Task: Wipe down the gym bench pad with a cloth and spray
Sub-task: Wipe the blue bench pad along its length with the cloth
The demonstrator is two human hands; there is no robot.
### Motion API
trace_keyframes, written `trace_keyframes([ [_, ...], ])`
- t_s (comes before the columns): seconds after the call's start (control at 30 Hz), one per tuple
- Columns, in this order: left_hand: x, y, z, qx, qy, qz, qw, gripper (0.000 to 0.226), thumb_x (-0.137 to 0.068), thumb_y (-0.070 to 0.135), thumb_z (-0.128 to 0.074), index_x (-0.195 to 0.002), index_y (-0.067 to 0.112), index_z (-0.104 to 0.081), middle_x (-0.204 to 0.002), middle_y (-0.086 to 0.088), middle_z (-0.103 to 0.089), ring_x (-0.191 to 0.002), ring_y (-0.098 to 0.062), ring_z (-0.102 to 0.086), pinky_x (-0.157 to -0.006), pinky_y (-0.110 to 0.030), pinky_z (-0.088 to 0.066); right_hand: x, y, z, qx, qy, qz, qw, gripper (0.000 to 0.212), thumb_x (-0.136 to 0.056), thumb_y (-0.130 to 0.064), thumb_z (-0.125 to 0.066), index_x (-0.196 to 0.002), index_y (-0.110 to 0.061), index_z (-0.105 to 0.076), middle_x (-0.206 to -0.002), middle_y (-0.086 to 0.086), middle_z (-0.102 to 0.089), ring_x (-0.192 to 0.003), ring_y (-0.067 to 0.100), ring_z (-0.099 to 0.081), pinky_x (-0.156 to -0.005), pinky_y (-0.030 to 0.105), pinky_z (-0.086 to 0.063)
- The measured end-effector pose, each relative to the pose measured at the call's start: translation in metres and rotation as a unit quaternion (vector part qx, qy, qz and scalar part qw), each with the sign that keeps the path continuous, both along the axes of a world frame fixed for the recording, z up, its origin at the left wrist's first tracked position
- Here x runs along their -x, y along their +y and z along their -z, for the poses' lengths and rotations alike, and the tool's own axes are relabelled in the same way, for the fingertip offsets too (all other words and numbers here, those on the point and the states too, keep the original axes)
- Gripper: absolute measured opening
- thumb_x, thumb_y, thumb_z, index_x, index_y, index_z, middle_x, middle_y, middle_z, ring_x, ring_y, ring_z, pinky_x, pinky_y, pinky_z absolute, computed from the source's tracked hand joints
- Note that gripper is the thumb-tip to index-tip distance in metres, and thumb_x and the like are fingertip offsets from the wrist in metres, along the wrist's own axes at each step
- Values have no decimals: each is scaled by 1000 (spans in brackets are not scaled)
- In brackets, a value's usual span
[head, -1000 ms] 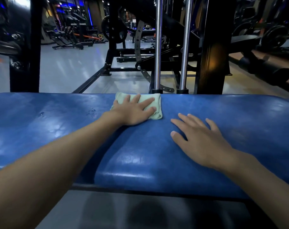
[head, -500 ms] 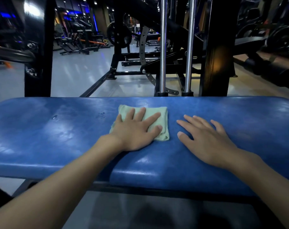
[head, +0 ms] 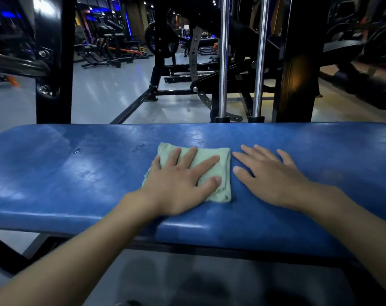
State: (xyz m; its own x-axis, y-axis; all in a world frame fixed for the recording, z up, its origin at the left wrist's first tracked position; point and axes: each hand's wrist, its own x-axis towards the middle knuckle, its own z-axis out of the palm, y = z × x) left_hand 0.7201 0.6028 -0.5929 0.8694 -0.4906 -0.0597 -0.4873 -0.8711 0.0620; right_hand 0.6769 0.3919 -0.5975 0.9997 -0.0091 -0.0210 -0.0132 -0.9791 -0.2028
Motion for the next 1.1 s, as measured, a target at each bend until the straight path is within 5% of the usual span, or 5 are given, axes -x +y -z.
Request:
trace_keyframes([
  [0.4, -153, -44, -9, -7, 26, -39, 999, 62, -90, 76, -13, -149, 61, -3, -167, 5, -3, -153, -29, 2, -116, -65, 0, 5, 2, 0, -3, -9, 17, 1000, 60, -96, -59, -14, -154, -45, -13, -163, -20, 2, -149, 1, 8, -122, 41, 6],
  [0.67, -83, -10, 6, -7, -15, 6, 1000, 61, -90, 74, -9, -149, 60, -2, -167, 5, -1, -152, -28, 1, -117, -62, -3, 4, 4, 0, -18, -30, 38, 999, 57, -95, -59, -22, -151, -46, -24, -162, -21, -11, -149, -1, -2, -122, 38, 2],
  [0.93, 35, 50, 3, -8, -29, 34, 999, 81, -67, 78, 14, -146, 62, 9, -167, 7, 4, -152, -26, 5, -118, -58, -6, 4, 6, -7, 4, -7, 47, 999, 54, -100, -55, -29, -151, -40, -28, -162, -15, -18, -149, 7, -11, -121, 43, -3],
  [1.03, 30, 47, 1, -3, -14, 22, 1000, 78, -69, 80, 9, -145, 64, 6, -167, 9, 3, -152, -24, 4, -118, -59, -6, -2, 18, -14, 19, -36, 52, 998, 49, -101, -47, -31, -146, -33, -40, -156, -8, -35, -146, 13, -22, -119, 48, -8],
  [1.1, 12, 40, 1, -10, -6, 17, 1000, 67, -81, 80, -2, -146, 64, 3, -167, 9, 3, -152, -25, 3, -118, -61, -4, -5, 32, -14, -12, -32, 36, 999, 51, -101, -48, -27, -151, -36, -31, -161, -11, -24, -150, 10, -13, -121, 47, -3],
])
